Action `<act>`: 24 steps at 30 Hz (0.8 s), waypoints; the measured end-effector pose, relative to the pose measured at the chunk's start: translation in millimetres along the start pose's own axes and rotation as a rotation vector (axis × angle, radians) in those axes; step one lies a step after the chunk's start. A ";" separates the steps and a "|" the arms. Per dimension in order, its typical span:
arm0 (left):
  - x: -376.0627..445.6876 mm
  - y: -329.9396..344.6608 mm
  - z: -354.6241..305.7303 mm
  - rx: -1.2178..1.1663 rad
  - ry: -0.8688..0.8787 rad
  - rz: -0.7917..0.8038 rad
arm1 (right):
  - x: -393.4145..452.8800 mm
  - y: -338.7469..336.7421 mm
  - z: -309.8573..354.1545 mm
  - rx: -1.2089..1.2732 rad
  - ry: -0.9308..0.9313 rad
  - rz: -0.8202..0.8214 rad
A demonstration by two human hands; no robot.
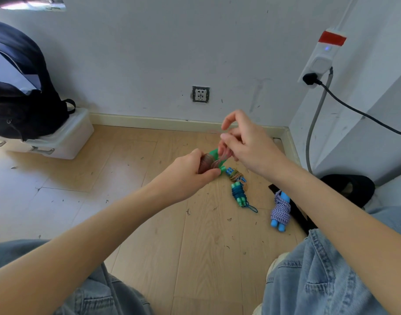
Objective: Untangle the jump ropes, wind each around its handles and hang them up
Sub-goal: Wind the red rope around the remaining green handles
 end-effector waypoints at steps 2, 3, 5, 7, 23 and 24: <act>0.1 1.2 -0.9 0.052 0.021 -0.006 | 1.4 -4.0 3.0 0.219 0.049 -0.006; 0.4 0.4 -0.2 0.057 0.015 -0.011 | 1.6 -5.5 3.5 0.322 0.071 0.008; 2.4 -3.2 2.2 0.036 -0.016 -0.021 | 1.2 -6.9 4.3 0.415 0.078 0.065; 4.3 -7.4 3.8 -0.039 -0.040 -0.024 | -0.4 -3.7 2.6 0.515 0.082 0.130; -1.7 -11.0 -0.9 -0.231 0.028 -0.135 | -1.7 -10.3 -7.1 0.047 0.136 -0.095; -1.7 -10.4 -0.3 -0.198 0.040 -0.138 | -1.8 -9.5 -7.0 0.010 0.118 -0.109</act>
Point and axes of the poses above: each hand's wrist, its own x-axis towards the middle knuckle, its own y-axis out of the palm, z = x × y, the point moved 2 cm from there along x, towards the middle knuckle, and after that the axes turned 12 degrees about -x, right-handed, at the moved point
